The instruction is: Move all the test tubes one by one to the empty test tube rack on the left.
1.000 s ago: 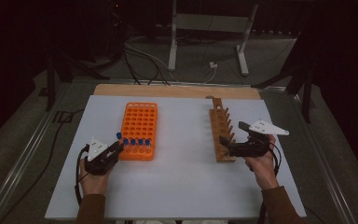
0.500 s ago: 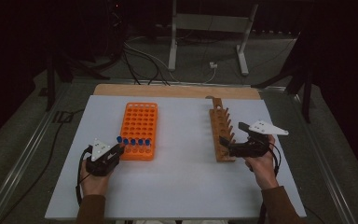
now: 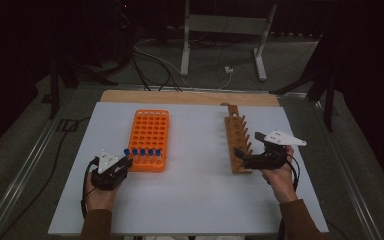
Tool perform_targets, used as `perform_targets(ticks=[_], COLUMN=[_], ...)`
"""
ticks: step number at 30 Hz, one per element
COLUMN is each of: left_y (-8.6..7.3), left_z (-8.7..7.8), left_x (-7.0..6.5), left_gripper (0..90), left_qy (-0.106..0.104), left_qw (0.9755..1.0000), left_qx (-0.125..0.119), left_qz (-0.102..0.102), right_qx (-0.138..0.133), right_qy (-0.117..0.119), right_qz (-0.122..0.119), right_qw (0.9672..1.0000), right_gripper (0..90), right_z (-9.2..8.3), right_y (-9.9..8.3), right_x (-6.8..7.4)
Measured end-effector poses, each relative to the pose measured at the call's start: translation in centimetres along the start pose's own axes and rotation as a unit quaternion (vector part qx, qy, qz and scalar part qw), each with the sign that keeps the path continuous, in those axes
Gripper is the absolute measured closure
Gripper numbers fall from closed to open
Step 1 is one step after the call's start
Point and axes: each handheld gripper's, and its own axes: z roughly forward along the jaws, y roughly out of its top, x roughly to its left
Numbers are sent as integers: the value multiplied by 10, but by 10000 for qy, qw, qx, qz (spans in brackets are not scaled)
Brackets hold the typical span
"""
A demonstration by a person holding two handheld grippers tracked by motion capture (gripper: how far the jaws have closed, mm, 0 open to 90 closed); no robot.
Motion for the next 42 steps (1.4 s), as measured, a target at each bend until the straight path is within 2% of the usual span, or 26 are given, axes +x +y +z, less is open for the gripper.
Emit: perform_targets(ticks=[3, 7, 9, 12, 16, 17, 20, 22, 28, 30, 38, 42], left_y=[0, 0, 1, 4, 9, 10, 10, 9, 10, 10, 11, 10], left_z=[0, -3, -8, -20, -36, -39, -46, -48, -54, -56, -67, -69], left_x=[2, 4, 7, 10, 12, 12, 11, 13, 15, 16, 17, 20], left_gripper=[771, 672, 611, 497, 459, 427, 335, 256, 83, 43, 8, 8], left_qy=[-76, -145, -229, -224, -436, -447, -420, -423, -135, -99, -47, -35], left_qw=[9999, 9997, 9990, 9979, 9945, 9939, 9931, 9923, 9924, 9917, 9904, 9891], left_qx=[-26, -96, -251, -486, -864, -935, -1048, -1094, -1146, -1201, -1323, -1393], left_qz=[-118, -176, -304, -368, -402, -391, -332, -405, -425, -446, -395, -472], right_qx=[-4, -27, -41, -79, -180, -222, -322, -375, -387, -378, -453, -544], right_qy=[-14, -31, -31, -35, -85, -92, -105, -120, -187, -200, -223, -233], right_qz=[12, 35, 35, 32, 56, 78, 120, 108, 109, 123, 160, 108], right_qw=[10000, 10000, 10000, 10000, 9998, 9997, 9994, 9992, 9990, 9990, 9986, 9982], right_gripper=[0, 0, 0, 0, 0, 0, 0, 0, 0, 0, 0, 0], right_z=[0, -1, -2, -4, -8, -10, -15, -18, -27, -29, -37, -42], right_y=[-1, -1, -2, -3, -9, -11, -16, -21, -33, -37, -47, -48], right_x=[0, 1, 1, 2, 2, 2, 3, 3, 4, 3, 3, 4])
